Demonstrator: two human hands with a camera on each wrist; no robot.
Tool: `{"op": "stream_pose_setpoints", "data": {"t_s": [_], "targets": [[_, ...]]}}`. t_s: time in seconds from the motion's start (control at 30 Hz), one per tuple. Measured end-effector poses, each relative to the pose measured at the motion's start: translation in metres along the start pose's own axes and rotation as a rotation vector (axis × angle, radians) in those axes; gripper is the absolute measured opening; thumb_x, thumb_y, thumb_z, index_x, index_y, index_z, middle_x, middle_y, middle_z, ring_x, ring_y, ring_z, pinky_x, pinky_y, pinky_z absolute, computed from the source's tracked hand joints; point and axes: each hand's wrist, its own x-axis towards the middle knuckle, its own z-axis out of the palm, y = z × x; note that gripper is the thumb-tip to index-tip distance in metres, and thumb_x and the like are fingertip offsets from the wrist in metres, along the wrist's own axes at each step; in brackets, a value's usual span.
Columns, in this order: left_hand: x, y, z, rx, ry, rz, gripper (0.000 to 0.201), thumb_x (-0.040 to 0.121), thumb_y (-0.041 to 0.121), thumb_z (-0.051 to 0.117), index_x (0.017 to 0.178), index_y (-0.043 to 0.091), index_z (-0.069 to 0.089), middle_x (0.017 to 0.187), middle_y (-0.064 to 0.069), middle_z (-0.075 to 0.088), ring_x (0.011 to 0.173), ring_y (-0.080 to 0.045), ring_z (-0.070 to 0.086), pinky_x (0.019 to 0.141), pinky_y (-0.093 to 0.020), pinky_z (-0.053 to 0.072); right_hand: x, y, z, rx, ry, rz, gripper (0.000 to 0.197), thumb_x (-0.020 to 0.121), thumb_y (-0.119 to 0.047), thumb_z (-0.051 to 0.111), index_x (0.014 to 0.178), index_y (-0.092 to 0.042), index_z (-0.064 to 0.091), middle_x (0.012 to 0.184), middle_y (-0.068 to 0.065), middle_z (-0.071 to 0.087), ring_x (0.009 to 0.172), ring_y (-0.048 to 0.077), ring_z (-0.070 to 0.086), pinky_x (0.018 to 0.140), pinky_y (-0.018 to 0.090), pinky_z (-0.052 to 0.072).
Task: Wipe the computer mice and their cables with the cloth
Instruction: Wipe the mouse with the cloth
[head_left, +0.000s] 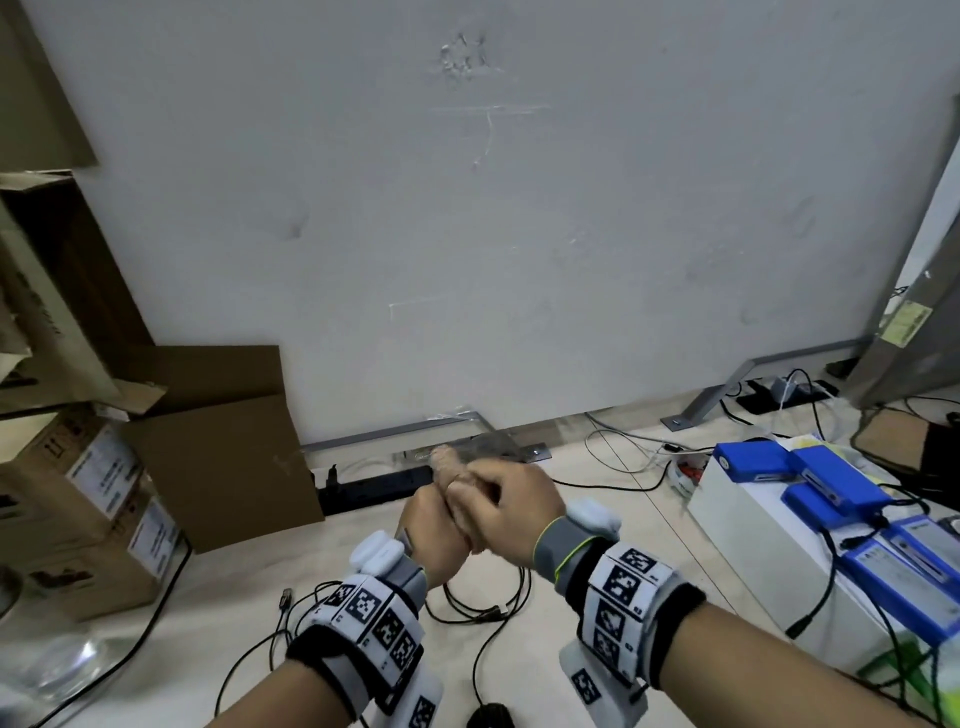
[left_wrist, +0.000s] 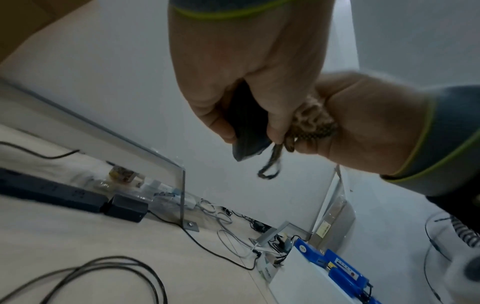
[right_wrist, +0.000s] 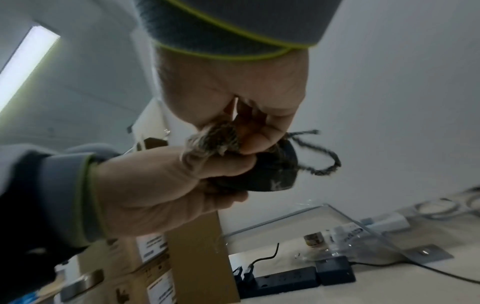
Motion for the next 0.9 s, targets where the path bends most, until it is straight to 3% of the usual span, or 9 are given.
{"op": "stream_pose_setpoints", "data": {"t_s": [0.07, 0.17, 0.3, 0.47, 0.6, 0.7, 0.77, 0.83, 0.9], "targets": [[-0.002, -0.003, 0.004, -0.002, 0.004, -0.058, 0.03, 0.08, 0.014, 0.062, 0.053, 0.021, 0.052, 0.049, 0.011, 0.051, 0.056, -0.011, 0.056, 0.043, -0.013, 0.035, 0.0, 0.003, 0.003, -0.07, -0.047, -0.039, 0.029, 0.087, -0.05, 0.054, 0.09, -0.024, 0.067, 0.082, -0.004, 0.071, 0.077, 0.02, 0.062, 0.066, 0.03, 0.046], [-0.007, -0.009, 0.008, -0.228, 0.037, -0.055, 0.008, 0.074, 0.031, 0.074, 0.073, 0.026, 0.067, 0.066, 0.009, 0.069, 0.065, -0.009, 0.064, 0.06, -0.022, 0.05, 0.013, 0.035, -0.01, -0.036, 0.028, 0.214, 0.023, 0.089, -0.045, 0.058, 0.093, -0.027, 0.072, 0.088, -0.003, 0.074, 0.084, 0.019, 0.064, 0.069, 0.025, 0.045], [-0.008, -0.007, 0.003, -0.629, -0.001, -0.231, 0.014, 0.08, 0.016, 0.075, 0.093, 0.013, 0.068, 0.076, -0.001, 0.068, 0.065, -0.014, 0.062, 0.061, -0.022, 0.051, 0.017, 0.059, -0.02, 0.537, 0.269, 0.55, 0.029, 0.094, -0.034, 0.058, 0.072, -0.017, 0.068, 0.062, 0.005, 0.063, 0.052, 0.024, 0.058, 0.056, 0.039, 0.056], [-0.008, 0.002, 0.001, -1.288, -0.12, -0.427, 0.027, 0.078, 0.009, 0.065, 0.102, -0.002, 0.061, 0.091, -0.017, 0.067, 0.073, -0.027, 0.066, 0.066, -0.029, 0.059, 0.01, 0.038, -0.023, 1.017, 0.249, 0.539, 0.022, 0.098, -0.027, 0.053, 0.099, -0.011, 0.068, 0.079, 0.011, 0.067, 0.057, 0.023, 0.058, 0.047, 0.028, 0.049], [-0.009, 0.006, -0.004, -1.312, -0.296, -0.391, 0.041, 0.075, 0.002, 0.068, 0.115, 0.005, 0.06, 0.102, -0.018, 0.068, 0.093, -0.042, 0.067, 0.083, -0.042, 0.058, 0.01, 0.037, -0.021, 1.153, 0.27, 0.529, 0.021, 0.097, -0.024, 0.054, 0.097, -0.006, 0.064, 0.076, 0.015, 0.064, 0.051, 0.024, 0.054, 0.044, 0.026, 0.042], [-0.009, 0.008, -0.004, -1.211, -0.341, -0.381, 0.043, 0.077, 0.0, 0.068, 0.118, 0.007, 0.058, 0.106, -0.02, 0.066, 0.099, -0.04, 0.065, 0.089, -0.049, 0.052, 0.014, 0.042, -0.022, 1.374, 0.321, 0.534, 0.032, 0.095, -0.027, 0.055, 0.111, -0.001, 0.063, 0.105, 0.022, 0.068, 0.081, 0.032, 0.064, 0.066, 0.035, 0.051], [-0.008, 0.011, -0.004, -1.153, -0.306, -0.372, 0.038, 0.083, -0.003, 0.064, 0.118, 0.009, 0.056, 0.108, -0.021, 0.064, 0.096, -0.038, 0.066, 0.085, -0.051, 0.053, 0.014, 0.042, -0.026, 1.421, 0.358, 0.531, 0.036, 0.095, -0.028, 0.056, 0.114, 0.001, 0.063, 0.105, 0.022, 0.069, 0.077, 0.029, 0.064, 0.059, 0.03, 0.05], [-0.007, 0.015, -0.004, -1.089, -0.29, -0.352, 0.034, 0.087, -0.003, 0.06, 0.118, 0.009, 0.053, 0.107, -0.02, 0.064, 0.093, -0.037, 0.067, 0.078, -0.051, 0.055, 0.013, 0.042, -0.029, 1.168, 0.429, 0.535, 0.027, 0.09, -0.029, 0.063, 0.096, -0.002, 0.065, 0.083, 0.016, 0.067, 0.057, 0.023, 0.054, 0.046, 0.024, 0.04], [-0.008, 0.019, -0.003, -1.006, -0.278, -0.328, 0.033, 0.088, -0.001, 0.06, 0.118, 0.009, 0.051, 0.104, -0.018, 0.065, 0.09, -0.036, 0.068, 0.07, -0.048, 0.057, 0.011, 0.04, -0.027, 0.767, 0.521, 0.497, 0.01, 0.084, -0.023, 0.069, 0.083, -0.014, 0.064, 0.079, 0.003, 0.065, 0.065, 0.02, 0.057, 0.057, 0.026, 0.048]]}}
